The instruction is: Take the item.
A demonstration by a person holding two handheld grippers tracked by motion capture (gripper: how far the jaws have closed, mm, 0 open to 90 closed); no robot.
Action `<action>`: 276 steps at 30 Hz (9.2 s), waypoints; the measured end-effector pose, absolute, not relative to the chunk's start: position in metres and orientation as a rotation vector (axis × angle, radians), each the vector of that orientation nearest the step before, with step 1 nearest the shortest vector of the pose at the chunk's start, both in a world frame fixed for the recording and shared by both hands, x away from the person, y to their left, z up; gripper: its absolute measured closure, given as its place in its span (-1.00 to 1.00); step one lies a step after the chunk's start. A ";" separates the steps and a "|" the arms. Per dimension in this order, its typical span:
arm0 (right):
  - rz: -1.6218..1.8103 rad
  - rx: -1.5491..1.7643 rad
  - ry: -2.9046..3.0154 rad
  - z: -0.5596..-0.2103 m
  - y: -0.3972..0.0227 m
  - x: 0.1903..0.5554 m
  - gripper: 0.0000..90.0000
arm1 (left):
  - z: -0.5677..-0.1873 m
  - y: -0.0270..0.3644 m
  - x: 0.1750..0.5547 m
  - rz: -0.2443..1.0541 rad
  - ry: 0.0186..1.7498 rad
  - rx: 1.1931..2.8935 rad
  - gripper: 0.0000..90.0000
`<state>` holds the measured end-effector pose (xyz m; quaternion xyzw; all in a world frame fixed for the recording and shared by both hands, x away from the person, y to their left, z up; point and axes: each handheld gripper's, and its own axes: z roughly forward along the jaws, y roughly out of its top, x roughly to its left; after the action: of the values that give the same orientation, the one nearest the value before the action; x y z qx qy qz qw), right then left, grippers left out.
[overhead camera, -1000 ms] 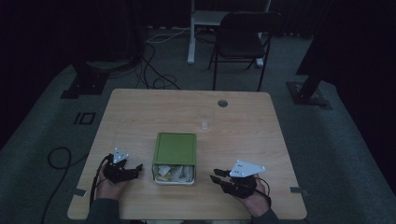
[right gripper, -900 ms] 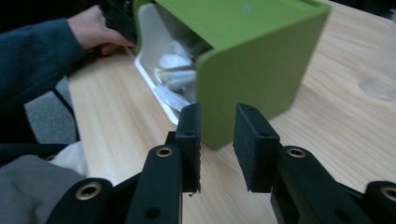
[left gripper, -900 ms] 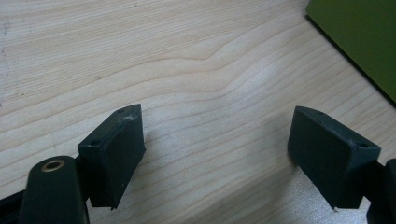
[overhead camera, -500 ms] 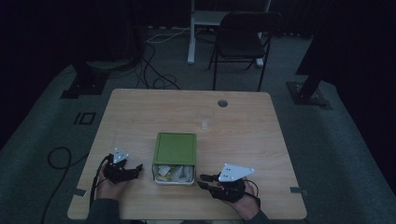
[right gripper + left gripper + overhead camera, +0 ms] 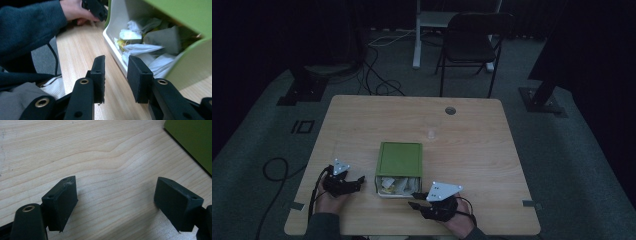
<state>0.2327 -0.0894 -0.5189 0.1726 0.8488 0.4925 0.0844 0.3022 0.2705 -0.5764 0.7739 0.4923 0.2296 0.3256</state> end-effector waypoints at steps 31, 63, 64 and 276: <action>1.366 0.454 2.581 -0.537 -0.059 0.249 0.40 | -0.576 0.270 0.302 0.603 1.291 2.028 -0.56; 1.179 0.349 2.464 -0.527 -0.046 0.225 0.62 | -0.577 0.270 0.302 0.603 1.292 2.025 -0.56; 1.180 0.350 2.464 -0.527 -0.046 0.225 0.67 | -0.577 0.270 0.302 0.603 1.292 2.026 -0.56; 1.468 0.839 1.988 -0.442 -0.168 0.359 1.00 | -0.576 0.270 0.302 0.604 1.294 2.025 -0.57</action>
<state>0.3587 -0.1679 -0.4419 0.3103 0.7349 0.5427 0.2629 0.3020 0.2700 -0.5764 0.7725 0.4938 0.2306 0.3258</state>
